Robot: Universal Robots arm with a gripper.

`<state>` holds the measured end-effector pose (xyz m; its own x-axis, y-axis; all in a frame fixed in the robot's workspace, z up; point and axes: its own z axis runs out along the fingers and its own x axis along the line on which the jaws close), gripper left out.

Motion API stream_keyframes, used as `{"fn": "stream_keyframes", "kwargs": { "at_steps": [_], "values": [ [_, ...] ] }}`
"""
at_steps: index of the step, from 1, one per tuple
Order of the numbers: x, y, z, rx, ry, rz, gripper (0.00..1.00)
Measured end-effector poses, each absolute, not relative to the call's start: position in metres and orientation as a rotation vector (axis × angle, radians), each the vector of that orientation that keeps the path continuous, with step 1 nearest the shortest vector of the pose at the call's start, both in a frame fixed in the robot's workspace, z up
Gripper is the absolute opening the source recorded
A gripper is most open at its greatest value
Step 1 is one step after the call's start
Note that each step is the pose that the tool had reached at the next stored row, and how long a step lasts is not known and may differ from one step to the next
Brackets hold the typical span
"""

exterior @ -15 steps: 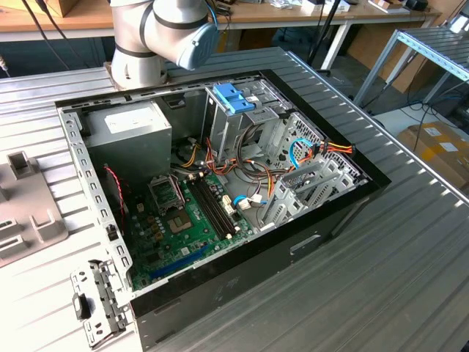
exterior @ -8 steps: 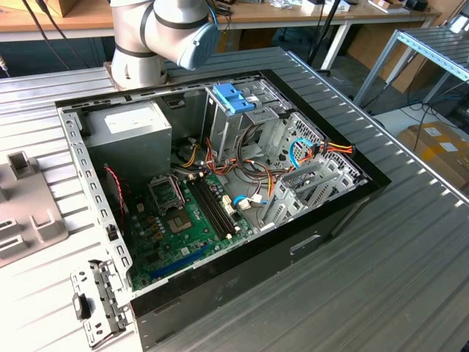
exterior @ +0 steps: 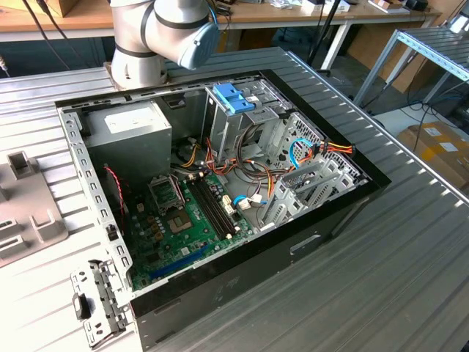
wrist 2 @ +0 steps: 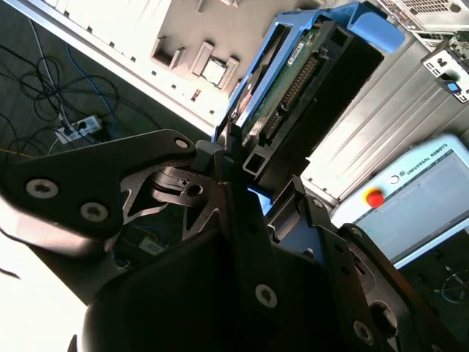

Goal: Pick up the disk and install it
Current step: 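Pick up the disk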

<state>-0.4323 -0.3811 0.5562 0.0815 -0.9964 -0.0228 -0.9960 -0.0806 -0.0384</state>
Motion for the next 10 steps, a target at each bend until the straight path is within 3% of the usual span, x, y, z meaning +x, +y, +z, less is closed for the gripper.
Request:
{"fn": "stream_keyframes", "kwargs": {
  "at_steps": [10],
  "values": [
    [-0.4271, -0.3866, 0.5555, -2.278, 2.100, -0.013, 0.37]
  ]
}}
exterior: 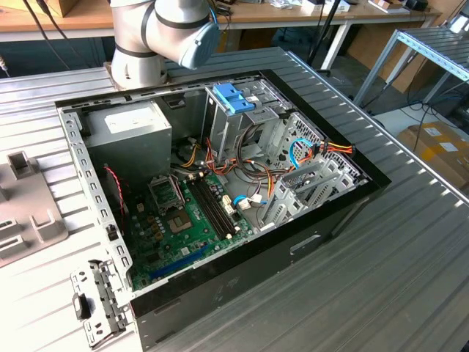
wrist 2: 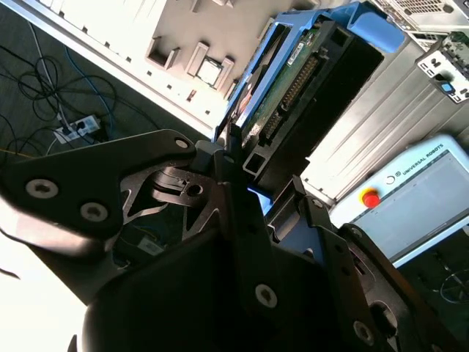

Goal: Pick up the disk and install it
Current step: 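Pick up the disk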

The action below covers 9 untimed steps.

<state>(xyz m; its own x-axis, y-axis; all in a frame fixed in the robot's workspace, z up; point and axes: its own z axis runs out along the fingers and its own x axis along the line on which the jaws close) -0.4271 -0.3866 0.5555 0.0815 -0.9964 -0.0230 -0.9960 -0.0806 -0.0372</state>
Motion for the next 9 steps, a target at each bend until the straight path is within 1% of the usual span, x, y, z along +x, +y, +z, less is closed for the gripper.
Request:
{"fn": "stream_keyframes", "kwargs": {
  "at_steps": [9],
  "values": [
    [-0.4197, -0.3935, 0.5548, -2.279, 2.101, -0.011, 0.37]
  ]
}}
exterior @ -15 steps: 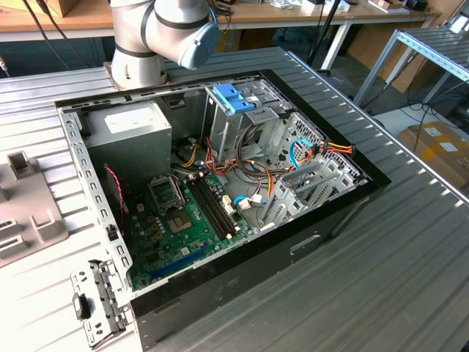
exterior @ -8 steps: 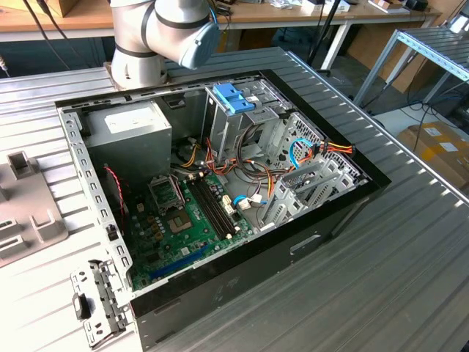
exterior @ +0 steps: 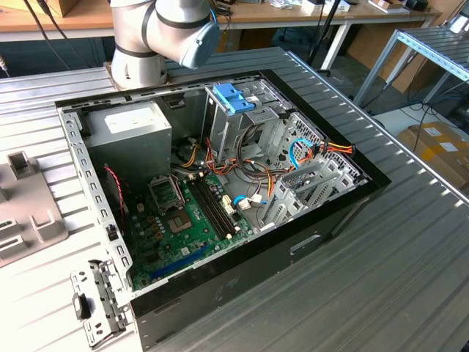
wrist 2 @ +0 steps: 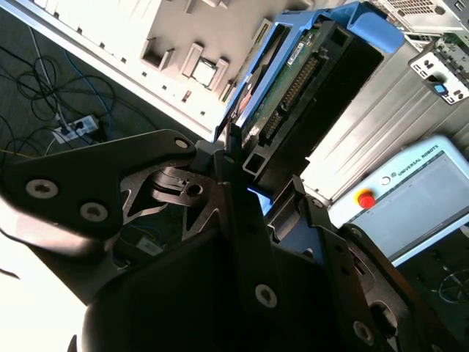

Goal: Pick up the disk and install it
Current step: 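Pick up the disk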

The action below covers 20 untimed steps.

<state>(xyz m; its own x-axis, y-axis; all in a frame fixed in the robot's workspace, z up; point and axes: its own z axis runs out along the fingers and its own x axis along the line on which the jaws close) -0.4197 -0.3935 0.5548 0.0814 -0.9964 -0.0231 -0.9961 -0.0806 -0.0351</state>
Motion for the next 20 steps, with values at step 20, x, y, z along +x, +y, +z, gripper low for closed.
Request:
{"fn": "stream_keyframes", "kwargs": {
  "at_steps": [20],
  "values": [
    [-0.376, -0.405, 0.553, -2.288, 2.110, 0.013, 0.37]
  ]
}}
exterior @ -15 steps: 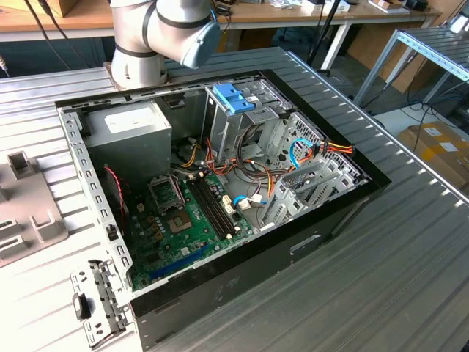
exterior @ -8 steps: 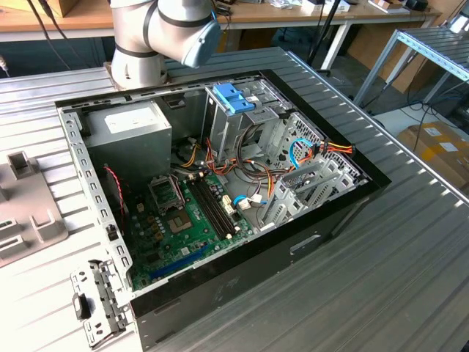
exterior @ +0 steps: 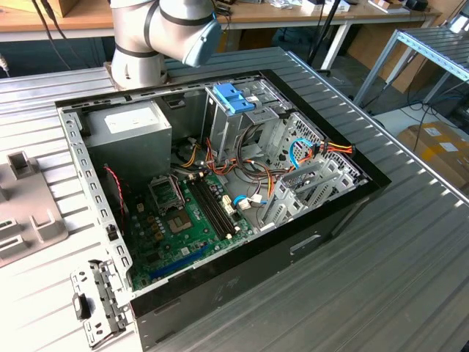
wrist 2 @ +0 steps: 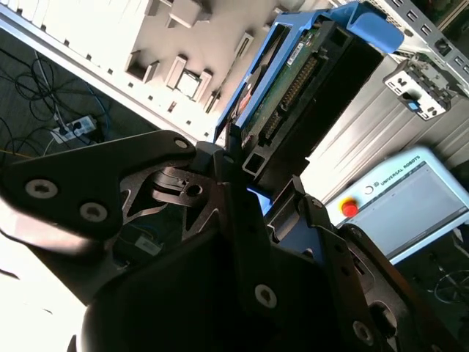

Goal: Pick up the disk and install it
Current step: 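Pick up the disk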

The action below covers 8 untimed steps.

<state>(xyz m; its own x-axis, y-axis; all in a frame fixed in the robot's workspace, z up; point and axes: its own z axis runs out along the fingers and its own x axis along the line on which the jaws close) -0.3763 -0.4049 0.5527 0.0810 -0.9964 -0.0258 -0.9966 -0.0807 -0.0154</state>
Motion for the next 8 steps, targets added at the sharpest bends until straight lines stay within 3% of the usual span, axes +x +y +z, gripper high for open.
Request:
{"fn": "stream_keyframes", "kwargs": {
  "at_steps": [8],
  "values": [
    [-0.357, -0.407, 0.552, -2.293, 2.115, 0.024, 0.37]
  ]
}}
